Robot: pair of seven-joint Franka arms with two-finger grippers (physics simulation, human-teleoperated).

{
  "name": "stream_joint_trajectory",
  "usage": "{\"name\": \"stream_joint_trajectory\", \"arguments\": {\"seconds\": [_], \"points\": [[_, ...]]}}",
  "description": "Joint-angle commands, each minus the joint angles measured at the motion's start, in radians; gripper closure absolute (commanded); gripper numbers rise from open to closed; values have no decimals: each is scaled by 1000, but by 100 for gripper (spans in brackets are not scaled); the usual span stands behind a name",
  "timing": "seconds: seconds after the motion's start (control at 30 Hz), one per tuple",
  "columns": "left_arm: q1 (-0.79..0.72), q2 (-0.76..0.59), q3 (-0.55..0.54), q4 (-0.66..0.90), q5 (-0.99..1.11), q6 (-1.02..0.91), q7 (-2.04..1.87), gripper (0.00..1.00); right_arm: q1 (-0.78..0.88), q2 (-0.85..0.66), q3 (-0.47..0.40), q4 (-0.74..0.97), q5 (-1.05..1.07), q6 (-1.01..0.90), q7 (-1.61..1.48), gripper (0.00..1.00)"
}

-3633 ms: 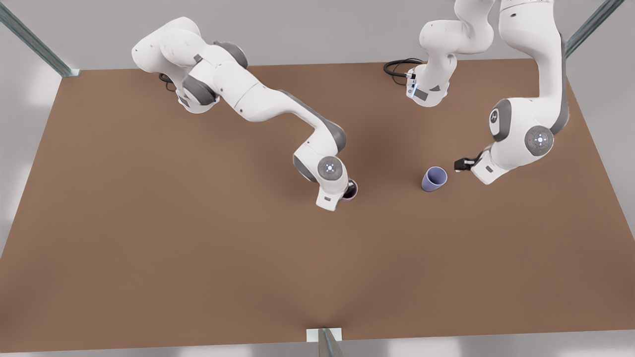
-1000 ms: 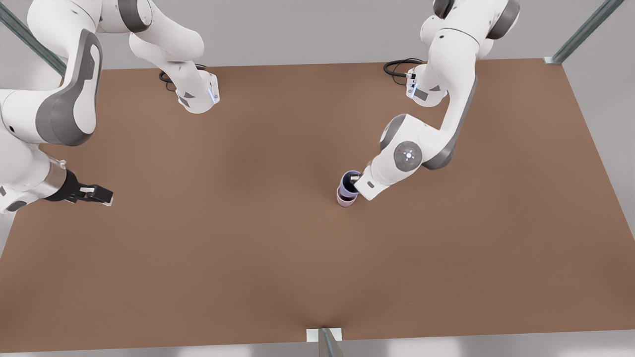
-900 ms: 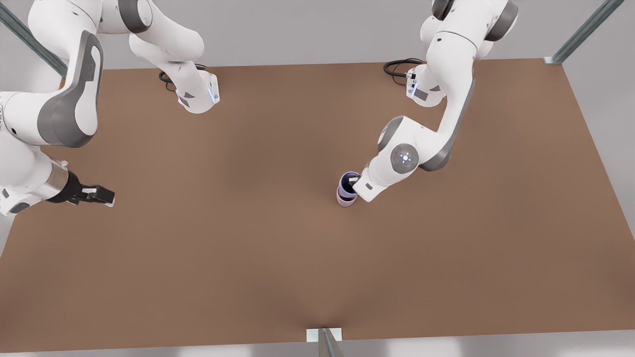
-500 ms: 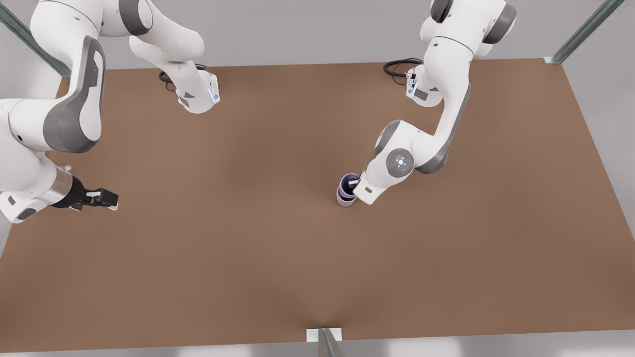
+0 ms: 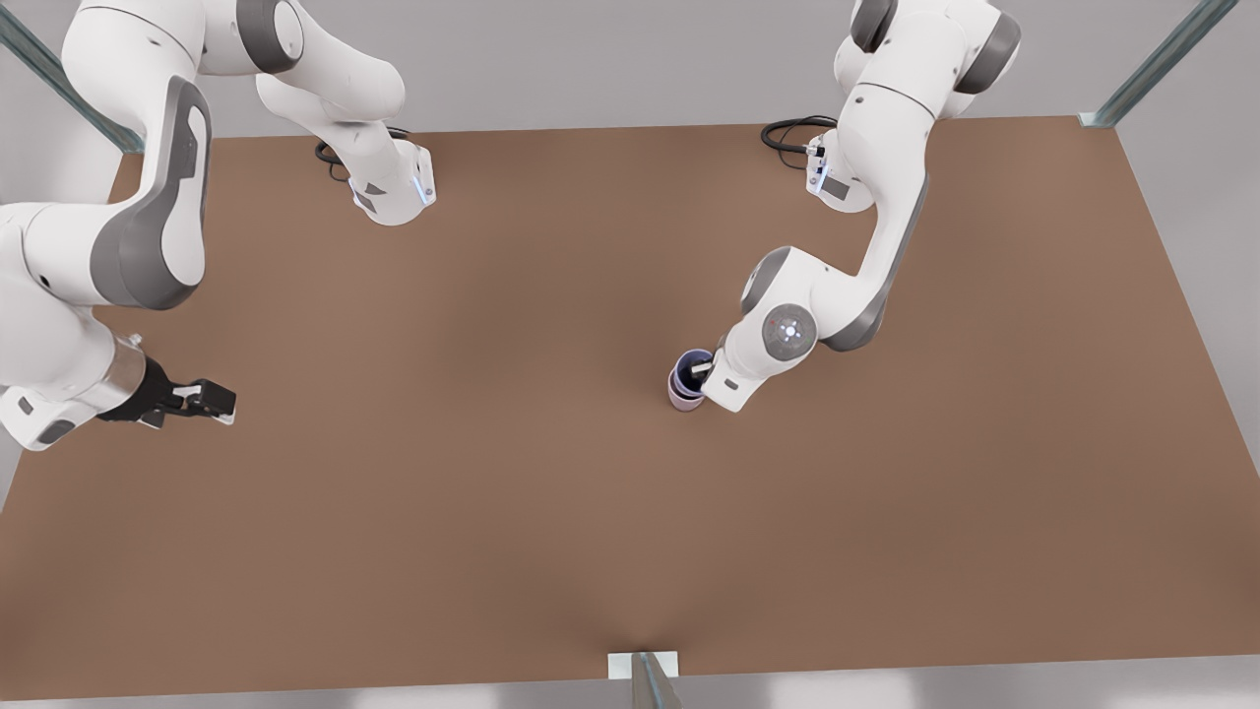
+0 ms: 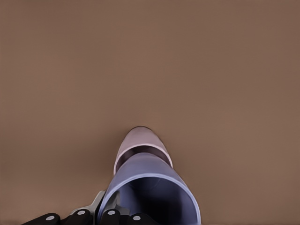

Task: Stack the cups, with the pink cup at the bottom and the purple cup at the top

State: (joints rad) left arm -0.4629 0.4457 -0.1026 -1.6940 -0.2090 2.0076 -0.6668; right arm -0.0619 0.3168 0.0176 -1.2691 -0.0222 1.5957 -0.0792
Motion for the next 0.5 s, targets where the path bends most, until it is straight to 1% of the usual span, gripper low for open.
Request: {"name": "stream_joint_trajectory", "arguments": {"seconds": [0.0,0.23,0.27,0.3,0.33,0.47], "points": [[0,2,0,0,-3,8,-40,79,1,-1,1,1,1,4,-28,0],[1,5,0,0,-1,14,-40,79,-1,-1,1,1,-1,4,-28,0],[0,7,0,0,-1,14,-39,71,1,-1,1,1,-1,6,-28,0],[0,7,0,0,0,14,-37,53,-1,-1,1,1,-1,9,-28,0],[0,10,0,0,0,14,-36,44,1,-1,1,1,-1,10,-28,0],[1,10,0,0,0,14,-34,43,-1,1,1,1,-1,12,-28,0]]}}
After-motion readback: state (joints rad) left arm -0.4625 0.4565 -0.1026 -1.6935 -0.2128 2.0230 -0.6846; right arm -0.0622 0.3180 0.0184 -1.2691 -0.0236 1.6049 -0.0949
